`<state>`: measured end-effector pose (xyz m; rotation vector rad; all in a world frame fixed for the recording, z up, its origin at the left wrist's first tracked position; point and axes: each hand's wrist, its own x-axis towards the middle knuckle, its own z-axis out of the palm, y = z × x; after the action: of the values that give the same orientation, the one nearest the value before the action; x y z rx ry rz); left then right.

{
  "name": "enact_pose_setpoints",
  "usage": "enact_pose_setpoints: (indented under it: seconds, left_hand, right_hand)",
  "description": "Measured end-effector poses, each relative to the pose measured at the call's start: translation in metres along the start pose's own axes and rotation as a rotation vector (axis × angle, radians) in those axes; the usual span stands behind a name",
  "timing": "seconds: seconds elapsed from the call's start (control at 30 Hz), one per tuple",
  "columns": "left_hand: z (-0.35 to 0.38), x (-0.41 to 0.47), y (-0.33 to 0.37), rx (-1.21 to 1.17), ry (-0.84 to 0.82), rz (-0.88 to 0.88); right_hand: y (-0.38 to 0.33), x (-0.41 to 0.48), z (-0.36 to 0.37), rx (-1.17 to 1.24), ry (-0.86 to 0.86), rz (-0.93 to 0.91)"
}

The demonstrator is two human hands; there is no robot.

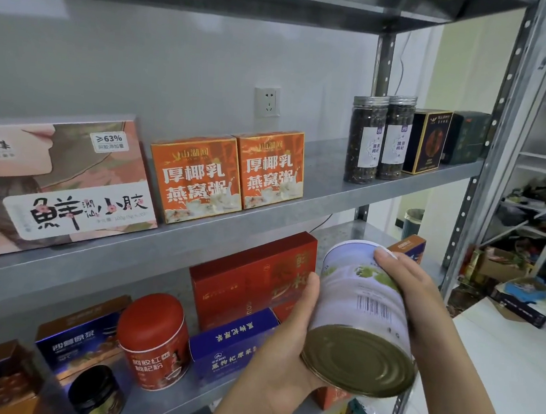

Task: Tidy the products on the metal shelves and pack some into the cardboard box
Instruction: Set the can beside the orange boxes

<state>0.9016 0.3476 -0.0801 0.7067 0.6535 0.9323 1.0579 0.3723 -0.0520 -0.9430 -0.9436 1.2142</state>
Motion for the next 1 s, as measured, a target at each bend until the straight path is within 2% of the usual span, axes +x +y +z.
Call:
enact_pose_setpoints:
  seconds: [0.13, 0.23, 0.33, 0.4, 0.47, 0.57, 0.63, 0.87, 0.93, 1.0]
  left_hand:
    - [0.007, -0.009, 0.008, -0.213, 0.007, -0.113]
    - [0.007, -0.01, 0.014, -0.415, -0.067, -0.251]
    - [0.008, -0.009, 0.014, -0.471, -0.097, -0.26]
    - [0.008, -0.01, 0.012, -0.395, -0.053, -0.231]
    - [0.006, -0.01, 0.008, -0.208, -0.004, -0.203]
    - [-0.001, -0.01, 0.004, 0.088, 0.054, -0.087]
    - [-0.005, -0.009, 0.003, 0.204, 0.052, -0.027]
    - [0.003, -0.013, 0.003, 0.418, -0.143, 0.131]
    - [0.004, -0.012, 0.001, 0.396, -0.149, 0.138]
    - [0.003, -0.008, 0.001, 0.351, -0.182, 0.16]
  right_hand:
    - [0.0, 0.007, -0.002, -0.059, 0.015, 0.042]
    - [0.009, 0.008, -0.001, 0.118, 0.071, 0.17]
    - [0.024, -0.003, -0.002, 0.252, -0.007, 0.174]
    - [0.023, -0.01, 0.006, 0.317, -0.035, 0.14]
    - [0.021, -0.009, 0.006, 0.305, 0.0, 0.104]
    - [0.017, -0.002, -0.001, 0.235, 0.1, 0.084]
    - [0.013, 0.002, -0.007, 0.114, 0.125, 0.058]
    - [-0.004, 0.009, -0.013, -0.366, 0.064, -0.266]
    - [-0.008, 0.012, -0.014, -0.401, 0.051, -0.31]
    - [-0.01, 0.017, -0.016, -0.323, 0.057, -0.276]
